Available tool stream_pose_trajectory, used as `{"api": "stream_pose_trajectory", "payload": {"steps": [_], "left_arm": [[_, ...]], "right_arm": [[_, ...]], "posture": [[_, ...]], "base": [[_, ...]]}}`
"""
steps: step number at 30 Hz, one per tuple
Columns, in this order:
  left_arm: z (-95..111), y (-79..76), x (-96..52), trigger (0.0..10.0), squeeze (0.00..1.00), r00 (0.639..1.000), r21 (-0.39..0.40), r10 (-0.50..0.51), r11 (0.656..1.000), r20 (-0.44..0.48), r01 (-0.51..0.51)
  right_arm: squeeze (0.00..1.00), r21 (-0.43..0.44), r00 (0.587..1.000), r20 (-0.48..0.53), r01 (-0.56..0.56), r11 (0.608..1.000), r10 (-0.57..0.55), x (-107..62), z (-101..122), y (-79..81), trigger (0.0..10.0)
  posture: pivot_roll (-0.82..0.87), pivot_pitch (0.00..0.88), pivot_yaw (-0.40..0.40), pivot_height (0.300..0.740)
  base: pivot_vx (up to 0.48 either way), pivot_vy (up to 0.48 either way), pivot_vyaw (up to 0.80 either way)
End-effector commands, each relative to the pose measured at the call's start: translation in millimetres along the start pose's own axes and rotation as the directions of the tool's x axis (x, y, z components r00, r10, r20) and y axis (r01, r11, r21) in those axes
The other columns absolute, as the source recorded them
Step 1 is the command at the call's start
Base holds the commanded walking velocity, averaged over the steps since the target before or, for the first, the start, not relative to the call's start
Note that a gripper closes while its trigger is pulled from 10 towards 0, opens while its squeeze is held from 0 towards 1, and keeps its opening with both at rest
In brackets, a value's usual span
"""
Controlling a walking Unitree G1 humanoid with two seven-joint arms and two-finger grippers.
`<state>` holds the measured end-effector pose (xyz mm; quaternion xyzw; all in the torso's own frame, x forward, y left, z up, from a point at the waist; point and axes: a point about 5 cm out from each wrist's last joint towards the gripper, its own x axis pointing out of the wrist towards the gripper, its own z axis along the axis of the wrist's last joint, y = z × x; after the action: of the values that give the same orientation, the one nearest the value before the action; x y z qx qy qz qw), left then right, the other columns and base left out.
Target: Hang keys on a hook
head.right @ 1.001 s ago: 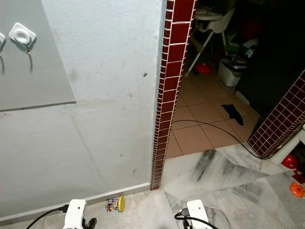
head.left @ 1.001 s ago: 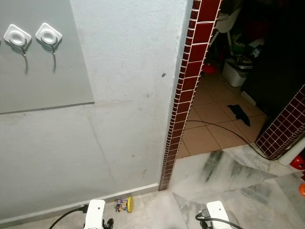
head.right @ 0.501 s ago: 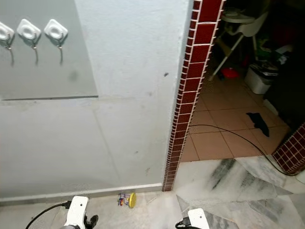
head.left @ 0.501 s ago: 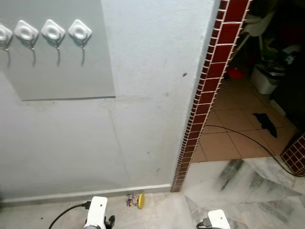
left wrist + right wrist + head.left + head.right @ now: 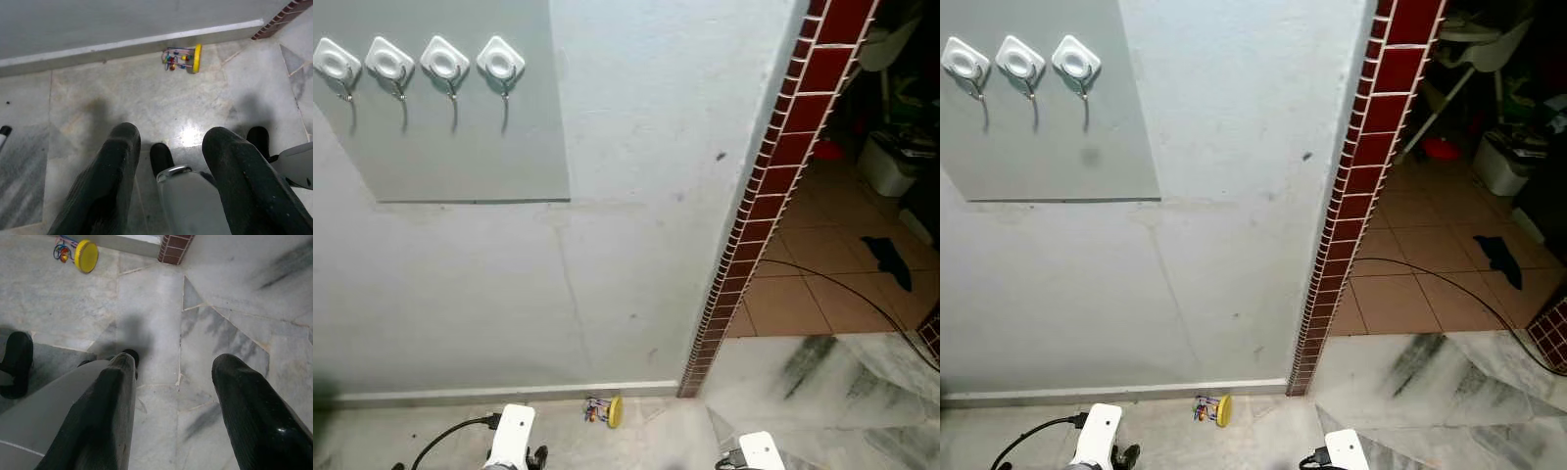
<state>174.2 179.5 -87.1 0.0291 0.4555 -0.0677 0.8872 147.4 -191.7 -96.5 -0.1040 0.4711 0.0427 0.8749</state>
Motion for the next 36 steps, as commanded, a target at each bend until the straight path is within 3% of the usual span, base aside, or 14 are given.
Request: {"api": "stream_pose_trajectory", "payload": {"steps": [1, 36], "left_arm": [[-3.6, 2.3, -1.2, 10.0, 0.0, 1.0, 0.003, -0.001, 1.0, -0.012, 0.001], [-9.8, -0.1, -1.9, 10.0, 0.0, 0.999, 0.013, -0.009, 1.0, -0.039, 0.009]], "right_arm": [[0.0, -0.015, 1.0, -0.005, -0.011, 1.0, 0.01, -0.1, -1.0, 1.9, 10.0], [0.0, -0.018, 0.999, -0.023, -0.03, 0.999, 0.029, -1.8, -7.8, 4.7, 10.0]], "posture": [[-0.13, 0.0, -0.003, 0.74], [-0.13, 0.0, -0.004, 0.74]], "base": [[0.0, 0.0, 0.8], [0.0, 0.0, 0.8]]}}
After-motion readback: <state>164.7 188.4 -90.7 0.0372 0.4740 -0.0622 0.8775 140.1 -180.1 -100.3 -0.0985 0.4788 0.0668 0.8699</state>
